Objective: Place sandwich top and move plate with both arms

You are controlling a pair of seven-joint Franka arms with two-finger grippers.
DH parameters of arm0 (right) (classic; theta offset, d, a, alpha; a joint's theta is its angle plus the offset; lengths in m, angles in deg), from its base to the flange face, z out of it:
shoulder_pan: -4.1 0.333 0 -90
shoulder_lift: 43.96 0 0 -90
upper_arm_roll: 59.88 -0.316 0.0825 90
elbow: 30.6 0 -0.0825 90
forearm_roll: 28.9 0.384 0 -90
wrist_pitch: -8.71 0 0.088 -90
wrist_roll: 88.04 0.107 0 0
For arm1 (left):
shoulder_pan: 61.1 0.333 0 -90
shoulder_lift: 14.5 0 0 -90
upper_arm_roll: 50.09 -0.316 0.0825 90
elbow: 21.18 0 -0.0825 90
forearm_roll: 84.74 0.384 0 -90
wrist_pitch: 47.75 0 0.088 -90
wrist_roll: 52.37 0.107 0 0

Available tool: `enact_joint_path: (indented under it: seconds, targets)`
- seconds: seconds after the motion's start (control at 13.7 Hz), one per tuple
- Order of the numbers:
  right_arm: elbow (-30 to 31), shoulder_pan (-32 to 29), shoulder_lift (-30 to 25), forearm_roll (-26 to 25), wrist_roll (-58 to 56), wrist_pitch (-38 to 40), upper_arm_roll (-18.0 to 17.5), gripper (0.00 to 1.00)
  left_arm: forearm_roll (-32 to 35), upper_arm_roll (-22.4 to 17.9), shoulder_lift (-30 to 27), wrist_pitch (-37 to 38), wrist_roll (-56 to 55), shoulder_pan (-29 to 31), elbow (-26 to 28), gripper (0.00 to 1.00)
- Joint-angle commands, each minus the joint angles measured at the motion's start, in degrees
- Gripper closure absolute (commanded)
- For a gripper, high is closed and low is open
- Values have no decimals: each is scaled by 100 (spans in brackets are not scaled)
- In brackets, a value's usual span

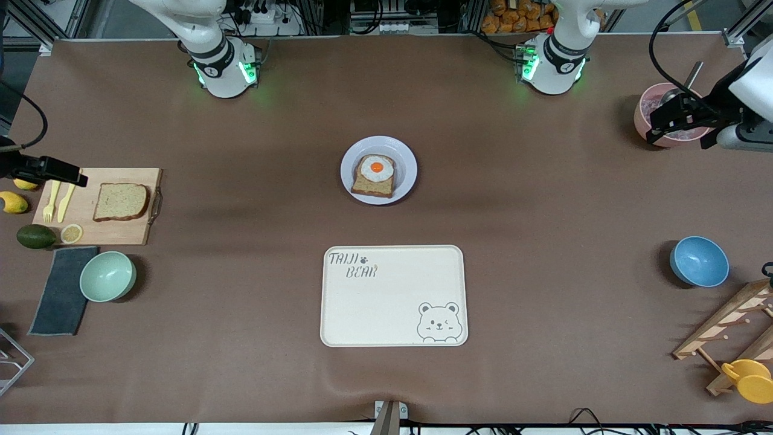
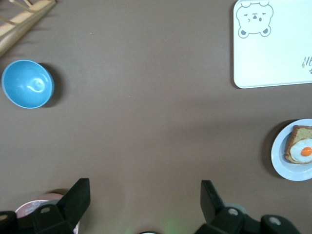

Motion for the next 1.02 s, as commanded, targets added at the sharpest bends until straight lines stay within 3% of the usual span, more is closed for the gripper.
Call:
enact_joint_path:
  seconds: [0.0, 0.51, 0.95]
  targets:
    - [601, -307, -78, -11, -216, -594, -72, 0, -254, -2, 223, -62, -77, -10, -26, 0]
    - [832, -1257, 940, 392, -1666, -1265, -72, 0, -376, 50, 373, -229, -129, -142, -26, 0]
    - [806, -1714, 1679, 244, -1973, -1914, -63, 0, -966, 77, 566, -229, -208, -168, 9, 0]
